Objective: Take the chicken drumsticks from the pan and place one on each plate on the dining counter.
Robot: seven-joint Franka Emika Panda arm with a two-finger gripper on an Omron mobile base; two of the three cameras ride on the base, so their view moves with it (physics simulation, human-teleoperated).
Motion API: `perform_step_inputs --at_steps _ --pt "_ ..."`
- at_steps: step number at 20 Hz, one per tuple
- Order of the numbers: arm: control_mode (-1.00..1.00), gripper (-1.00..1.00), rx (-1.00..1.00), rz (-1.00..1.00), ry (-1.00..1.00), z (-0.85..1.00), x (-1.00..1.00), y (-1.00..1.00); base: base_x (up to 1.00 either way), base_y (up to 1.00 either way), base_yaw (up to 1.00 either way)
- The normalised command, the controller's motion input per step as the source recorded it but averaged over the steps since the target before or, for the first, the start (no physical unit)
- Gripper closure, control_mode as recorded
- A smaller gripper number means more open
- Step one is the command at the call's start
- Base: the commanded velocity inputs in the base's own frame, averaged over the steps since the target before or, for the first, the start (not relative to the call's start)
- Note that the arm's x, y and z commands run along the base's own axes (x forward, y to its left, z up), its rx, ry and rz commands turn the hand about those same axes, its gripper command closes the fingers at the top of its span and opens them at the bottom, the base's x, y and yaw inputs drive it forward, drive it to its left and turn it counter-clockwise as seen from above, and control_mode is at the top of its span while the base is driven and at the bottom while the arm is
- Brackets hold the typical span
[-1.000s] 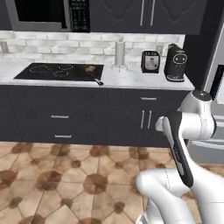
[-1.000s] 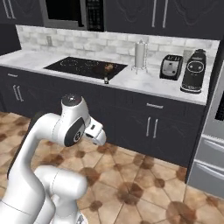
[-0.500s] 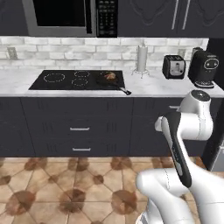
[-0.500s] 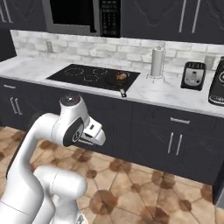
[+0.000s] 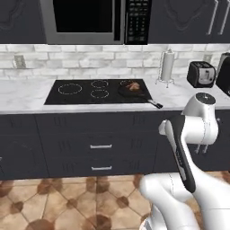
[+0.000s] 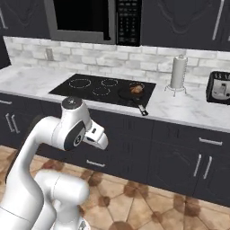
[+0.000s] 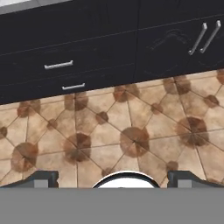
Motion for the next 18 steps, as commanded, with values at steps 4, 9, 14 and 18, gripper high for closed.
perform_step_inputs --at_steps 4,9,14,18 --pt "1.00 -1.00 0.00 0.00 0.00 0.00 0.00 0.00 0.70 0.36 -0.21" --pt "1.00 -1.00 0.00 0.00 0.00 0.00 0.00 0.00 0.71 0.08 -0.20" --pt "1.00 -1.00 0.00 0.00 0.00 0.00 0.00 0.00 0.71 0.03 -0.09" --pt "1.00 -1.00 0.00 0.00 0.00 0.00 0.00 0.00 0.62 0.27 -0.05"
